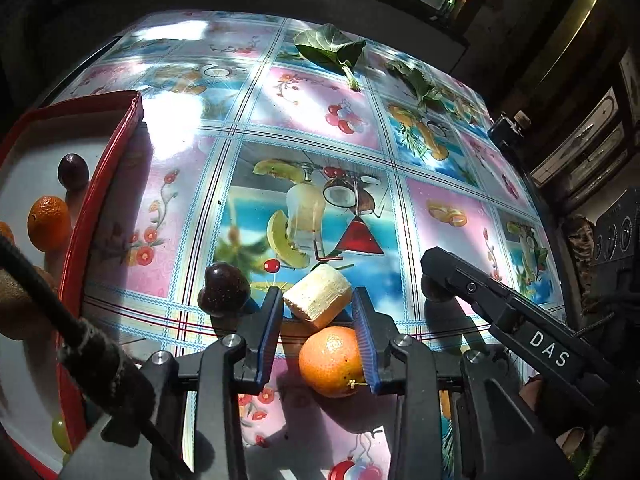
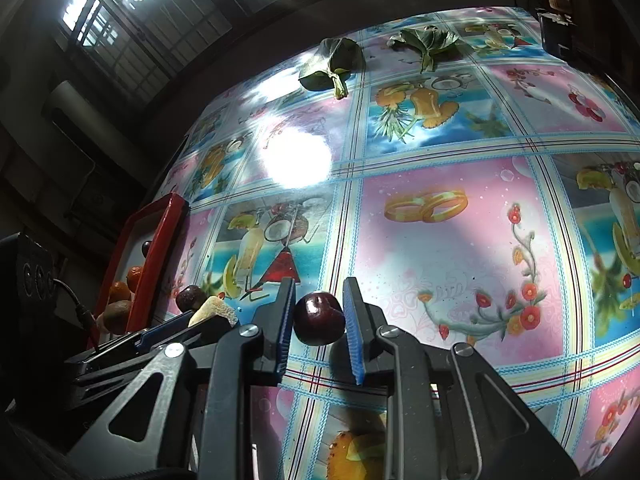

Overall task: Organize fruits
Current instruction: 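Grasp the white chunk with the left tool while the right tool grasps the dark red plum, then carry the white chunk with the left tool while the right tool carries the plum to the tray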

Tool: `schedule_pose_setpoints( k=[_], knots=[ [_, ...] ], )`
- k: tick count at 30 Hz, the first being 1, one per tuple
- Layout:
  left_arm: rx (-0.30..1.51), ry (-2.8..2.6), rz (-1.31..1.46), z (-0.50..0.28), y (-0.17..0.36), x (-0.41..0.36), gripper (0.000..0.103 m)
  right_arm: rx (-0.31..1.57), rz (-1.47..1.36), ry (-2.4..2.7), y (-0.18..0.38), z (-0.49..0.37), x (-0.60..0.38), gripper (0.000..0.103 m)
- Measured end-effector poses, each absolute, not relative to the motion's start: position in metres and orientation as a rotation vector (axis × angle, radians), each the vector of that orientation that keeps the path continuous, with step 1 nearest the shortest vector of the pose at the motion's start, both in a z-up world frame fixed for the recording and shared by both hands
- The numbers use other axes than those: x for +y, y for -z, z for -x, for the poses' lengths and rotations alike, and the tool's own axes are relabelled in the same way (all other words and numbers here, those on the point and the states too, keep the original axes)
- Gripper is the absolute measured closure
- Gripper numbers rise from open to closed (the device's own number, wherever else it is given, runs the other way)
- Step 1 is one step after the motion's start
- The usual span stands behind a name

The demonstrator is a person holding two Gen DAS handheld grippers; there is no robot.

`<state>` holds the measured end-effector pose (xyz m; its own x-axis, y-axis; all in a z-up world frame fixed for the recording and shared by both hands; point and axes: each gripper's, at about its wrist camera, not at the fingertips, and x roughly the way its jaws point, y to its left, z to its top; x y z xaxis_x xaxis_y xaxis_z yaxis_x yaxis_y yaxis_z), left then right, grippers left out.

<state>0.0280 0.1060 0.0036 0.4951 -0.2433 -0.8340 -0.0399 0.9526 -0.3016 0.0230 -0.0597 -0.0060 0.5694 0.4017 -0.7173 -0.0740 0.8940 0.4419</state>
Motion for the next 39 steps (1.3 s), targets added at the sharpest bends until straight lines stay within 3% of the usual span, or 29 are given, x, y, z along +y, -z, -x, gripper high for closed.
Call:
schedule_pose_setpoints(
  k=[5, 9, 23, 39],
  knots=[
    [1.081, 0.143, 0.327, -0.038, 0.001, 0.109, 0.062, 0.926, -0.393, -0.285, 0.005, -0.022, -0.061, 0.077],
    [1.097, 0.099, 0.233, -0.044, 0.001, 0.091, 0.077, 0.925, -0.394, -0.281, 0.005, -0.021, -0.061, 0.077],
    [0.979, 0.061, 0.27, 0.013, -0.045, 0.119, 0.078, 0.883, -0.392, -0.262, -0.011, 0.018, -0.069, 0.077],
    [0.87, -0.127, 0.328, 0.103, -0.072, 0.201, 0.078, 0.698, -0.223, -0.488, -0.057, 0.083, 0.014, 0.077]
  ],
)
